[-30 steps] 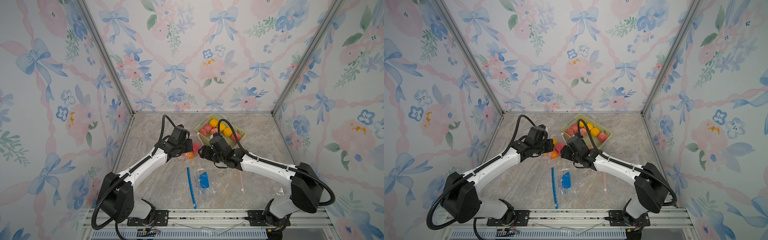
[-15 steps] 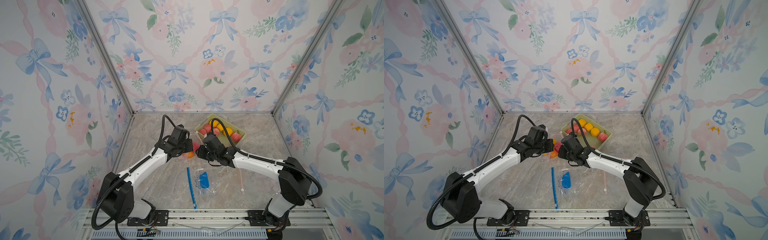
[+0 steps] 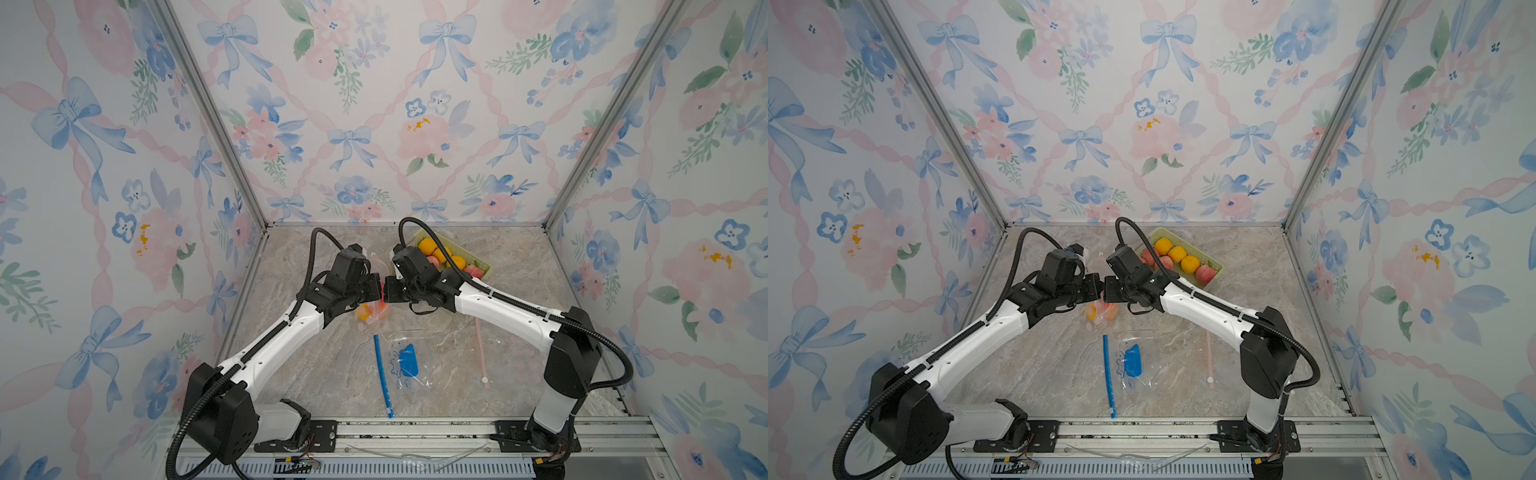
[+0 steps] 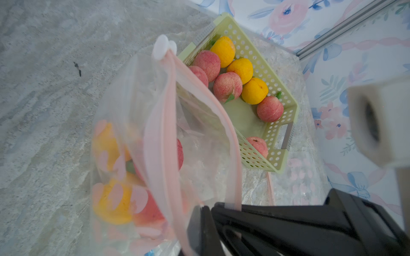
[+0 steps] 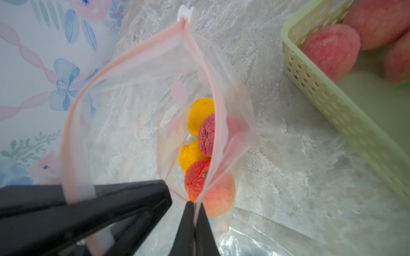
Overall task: Place the peach in a zip-top bag and seal the zipper
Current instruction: Adjust the zipper food storage bag at the center of the board.
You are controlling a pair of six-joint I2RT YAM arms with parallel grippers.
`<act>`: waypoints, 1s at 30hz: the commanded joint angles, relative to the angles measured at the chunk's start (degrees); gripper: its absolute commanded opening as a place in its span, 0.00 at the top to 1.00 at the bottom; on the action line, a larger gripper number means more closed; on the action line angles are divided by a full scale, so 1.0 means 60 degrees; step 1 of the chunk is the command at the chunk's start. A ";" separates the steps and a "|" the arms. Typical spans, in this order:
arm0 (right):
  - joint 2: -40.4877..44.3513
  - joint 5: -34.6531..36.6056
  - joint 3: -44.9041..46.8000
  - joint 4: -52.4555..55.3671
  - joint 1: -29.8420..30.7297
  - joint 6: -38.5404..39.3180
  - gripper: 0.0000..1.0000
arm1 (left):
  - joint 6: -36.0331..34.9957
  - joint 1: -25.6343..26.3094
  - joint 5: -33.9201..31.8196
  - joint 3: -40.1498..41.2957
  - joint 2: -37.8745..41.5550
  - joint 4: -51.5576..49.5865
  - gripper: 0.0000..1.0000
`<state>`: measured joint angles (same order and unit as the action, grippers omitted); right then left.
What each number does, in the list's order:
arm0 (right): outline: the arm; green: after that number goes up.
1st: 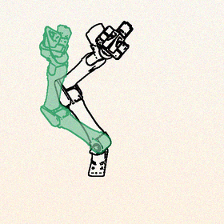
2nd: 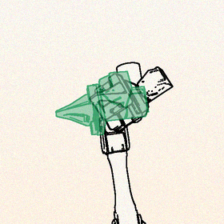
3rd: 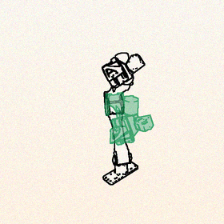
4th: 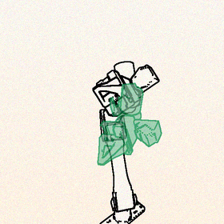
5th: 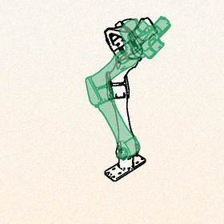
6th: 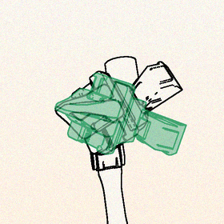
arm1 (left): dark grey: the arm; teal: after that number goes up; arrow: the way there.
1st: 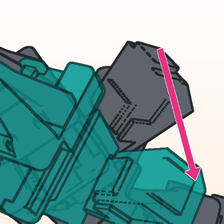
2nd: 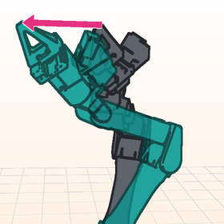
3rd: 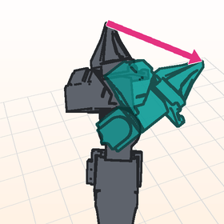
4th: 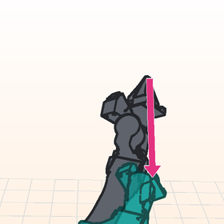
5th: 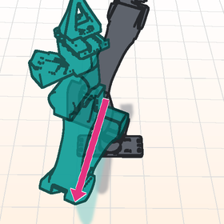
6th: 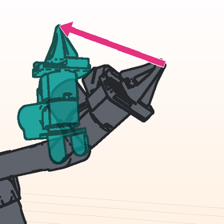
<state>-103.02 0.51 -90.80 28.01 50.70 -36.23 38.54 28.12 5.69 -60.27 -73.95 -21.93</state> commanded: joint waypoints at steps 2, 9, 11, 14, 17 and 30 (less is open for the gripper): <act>-0.0195 0.0195 -0.1098 0.1966 0.0091 0.1825 1.00 | -0.0180 -0.0400 0.0455 0.0186 0.0669 0.0111 0.80; -0.0319 0.0290 -0.1967 0.3047 0.0076 0.3239 1.00 | -0.0214 -0.1097 0.0299 0.0515 0.1881 0.0118 0.56; -0.0336 0.0305 -0.2230 0.3303 0.0069 0.3608 1.00 | -0.0211 -0.1249 0.0016 0.0667 0.2220 0.0111 0.53; -0.0349 0.0294 -0.2617 0.3674 0.0054 0.4156 1.00 | -0.0120 -0.1627 -0.0343 0.0934 0.2671 0.0111 0.48; -0.0358 0.0306 -0.3069 0.4040 0.0007 0.4669 1.00 | -0.0041 -0.2127 -0.0534 0.1226 0.3024 0.0196 0.43; 0.0331 0.0348 -0.3831 0.5027 -0.0127 0.6287 1.00 | -0.0066 -0.3284 -0.0671 0.2515 0.3928 0.1971 0.32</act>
<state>-104.68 2.20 -113.49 55.22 50.48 -2.59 39.05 8.91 2.83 -47.03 -51.68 -15.27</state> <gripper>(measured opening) 0.048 0.680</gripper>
